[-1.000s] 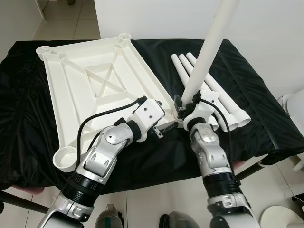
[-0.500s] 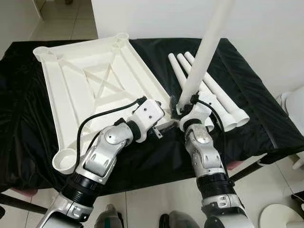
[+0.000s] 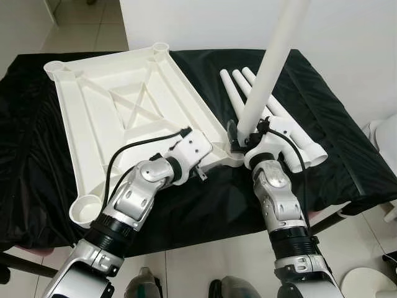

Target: Building children table

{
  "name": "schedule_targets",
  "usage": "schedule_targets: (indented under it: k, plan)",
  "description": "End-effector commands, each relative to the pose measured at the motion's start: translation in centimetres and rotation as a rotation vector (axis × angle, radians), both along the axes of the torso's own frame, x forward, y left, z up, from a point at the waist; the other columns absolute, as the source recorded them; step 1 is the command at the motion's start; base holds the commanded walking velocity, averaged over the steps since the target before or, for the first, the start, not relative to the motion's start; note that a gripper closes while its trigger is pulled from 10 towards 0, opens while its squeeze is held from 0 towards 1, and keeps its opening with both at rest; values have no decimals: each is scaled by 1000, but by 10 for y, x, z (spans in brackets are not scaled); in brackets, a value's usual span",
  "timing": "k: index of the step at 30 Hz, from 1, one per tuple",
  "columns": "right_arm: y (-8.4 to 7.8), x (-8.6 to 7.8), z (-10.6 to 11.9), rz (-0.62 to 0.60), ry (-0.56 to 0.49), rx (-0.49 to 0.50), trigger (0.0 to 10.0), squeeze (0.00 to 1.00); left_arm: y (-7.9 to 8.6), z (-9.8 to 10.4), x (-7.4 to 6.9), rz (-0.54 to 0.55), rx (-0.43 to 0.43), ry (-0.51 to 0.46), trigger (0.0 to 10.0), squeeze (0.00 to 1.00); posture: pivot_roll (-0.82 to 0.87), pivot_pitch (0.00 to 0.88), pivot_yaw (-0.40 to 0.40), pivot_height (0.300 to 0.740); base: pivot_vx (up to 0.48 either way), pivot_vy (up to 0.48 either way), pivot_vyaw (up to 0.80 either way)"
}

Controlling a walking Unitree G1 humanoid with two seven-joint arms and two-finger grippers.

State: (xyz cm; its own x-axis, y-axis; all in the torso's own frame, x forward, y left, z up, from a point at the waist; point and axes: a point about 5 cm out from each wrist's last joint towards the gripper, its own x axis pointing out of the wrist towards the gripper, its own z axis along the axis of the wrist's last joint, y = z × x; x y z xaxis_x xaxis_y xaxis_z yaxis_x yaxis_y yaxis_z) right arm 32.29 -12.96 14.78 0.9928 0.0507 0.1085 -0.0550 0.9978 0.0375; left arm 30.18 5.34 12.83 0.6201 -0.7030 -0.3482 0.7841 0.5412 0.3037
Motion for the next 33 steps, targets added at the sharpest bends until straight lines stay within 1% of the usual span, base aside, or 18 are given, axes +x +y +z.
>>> schedule_targets:
  k: [1,7,8,9,10,11,17,18,21,24,27,30,33]
  plan:
    - [-9,-2,-4,-37,4,1,10000,0,0,-8,1,4,54,16,10000,0,-84,0,12,740,0,0,0]
    - [-11,-3,-4,-47,0,-2,10000,0,1,-8,0,3,48,44,10000,0,-85,0,21,740,0,0,0]
    - [-12,-3,-4,-52,-1,-2,10000,0,1,-8,1,-2,51,43,8235,0,-85,0,21,740,0,0,0]
    - [-12,-3,-4,-55,0,1,10000,0,2,-9,1,-1,53,53,2078,0,-85,0,21,740,0,0,0]
    - [-12,-3,-4,-55,0,1,10000,0,2,-9,1,-1,53,53,2078,0,-85,0,21,740,0,0,0]
    - [-13,-2,-3,-56,-1,2,10000,0,3,-10,1,2,62,59,0,0,-86,0,22,740,0,0,0]
    - [-13,-1,1,-52,-19,2,10000,0,2,-13,0,-37,138,59,0,0,-83,0,21,740,0,0,0]
    - [-14,-1,1,-52,-20,2,10000,0,2,-13,0,-42,153,51,10000,0,-82,0,20,740,0,0,0]
    - [-14,-1,1,-51,-21,3,10000,0,2,-11,2,-32,165,43,10000,0,-83,0,21,740,0,0,0]
    - [-14,0,2,-51,-23,4,10000,0,3,-8,7,-24,213,28,10000,0,-83,0,21,740,0,0,0]
    - [-14,1,3,-50,-27,3,10000,0,3,-8,11,-32,287,10,10000,0,-83,0,21,740,0,0,0]
    - [-14,1,4,-48,-31,-1,10000,0,2,-8,12,-35,313,19,10000,0,-84,0,22,740,0,0,0]
    - [-13,1,6,-44,-37,0,10000,0,0,-7,13,-25,308,39,10000,0,-86,0,22,740,0,0,0]
